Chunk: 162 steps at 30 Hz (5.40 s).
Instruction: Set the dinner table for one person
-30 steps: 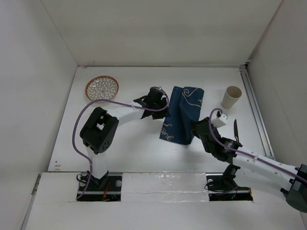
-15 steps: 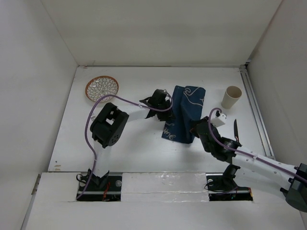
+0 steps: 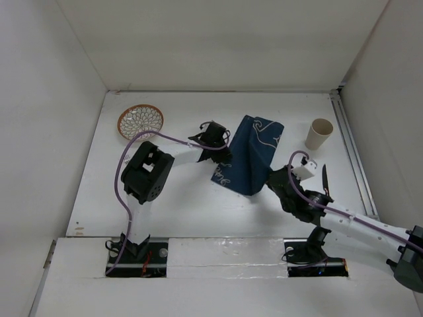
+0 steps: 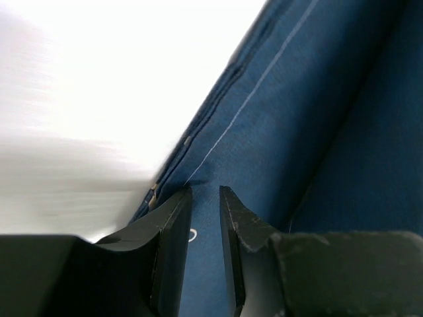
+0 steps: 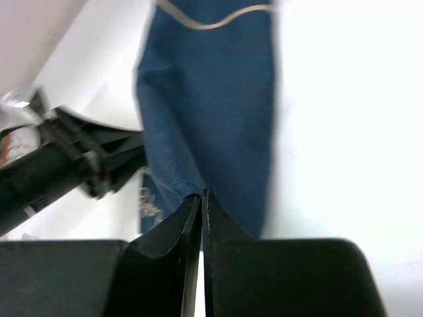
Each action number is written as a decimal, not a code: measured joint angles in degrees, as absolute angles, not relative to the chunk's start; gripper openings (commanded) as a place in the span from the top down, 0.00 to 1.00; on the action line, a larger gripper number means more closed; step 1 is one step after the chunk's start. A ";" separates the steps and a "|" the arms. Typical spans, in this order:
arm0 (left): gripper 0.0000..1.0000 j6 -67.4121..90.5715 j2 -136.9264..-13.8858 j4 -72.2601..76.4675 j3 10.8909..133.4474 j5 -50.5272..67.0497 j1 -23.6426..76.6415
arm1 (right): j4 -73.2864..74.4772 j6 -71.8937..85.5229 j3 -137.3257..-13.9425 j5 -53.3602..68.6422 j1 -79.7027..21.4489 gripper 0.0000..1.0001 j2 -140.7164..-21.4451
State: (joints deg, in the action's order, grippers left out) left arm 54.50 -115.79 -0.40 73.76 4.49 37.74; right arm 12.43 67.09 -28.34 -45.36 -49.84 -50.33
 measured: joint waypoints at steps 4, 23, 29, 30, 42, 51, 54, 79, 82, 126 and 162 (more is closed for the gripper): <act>0.79 56.93 -114.87 -1.48 72.97 0.60 36.51 | 21.87 74.32 -30.35 -48.38 -50.59 0.92 -50.76; 0.80 65.41 -103.94 -2.52 59.27 -12.84 29.91 | 37.34 82.96 -31.29 -52.77 -56.14 0.06 -40.91; 0.80 65.84 -102.87 -2.42 57.87 -14.09 29.98 | 21.87 60.69 -33.80 -48.71 -55.86 0.07 -50.46; 0.80 65.89 -102.78 -2.44 57.87 -14.13 29.98 | 20.78 57.28 -36.12 -46.76 -55.29 0.07 -54.41; 0.80 66.52 -98.35 -3.75 53.25 -15.20 29.56 | 16.73 33.95 -56.10 -23.49 -51.03 0.21 -92.79; 0.80 66.52 -96.99 -4.62 52.07 -15.05 29.23 | 17.80 33.23 -57.17 -21.87 -51.35 0.33 -98.41; 0.80 66.57 -96.90 -4.82 52.07 -15.07 29.12 | 17.89 33.23 -57.69 -22.15 -51.35 0.50 -99.74; 0.80 67.13 -96.60 -7.75 52.66 -15.68 28.01 | 18.63 34.74 -57.60 -23.20 -51.44 0.39 -96.60; 0.80 67.00 -96.64 -8.12 52.93 -15.75 28.01 | 18.72 34.63 -57.58 -23.59 -51.40 0.46 -96.42; 0.80 65.87 -97.32 -11.05 54.59 -16.60 26.46 | 17.37 48.29 -34.20 -25.34 -21.43 0.81 -61.91; 0.83 63.35 -104.18 -20.23 66.02 -19.49 20.84 | 21.61 29.45 -71.96 -15.57 -23.53 0.08 -109.38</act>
State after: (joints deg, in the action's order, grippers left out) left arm 63.35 -104.18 -20.23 66.02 -19.49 20.84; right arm 21.61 29.45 -71.96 -15.57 -23.53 -109.38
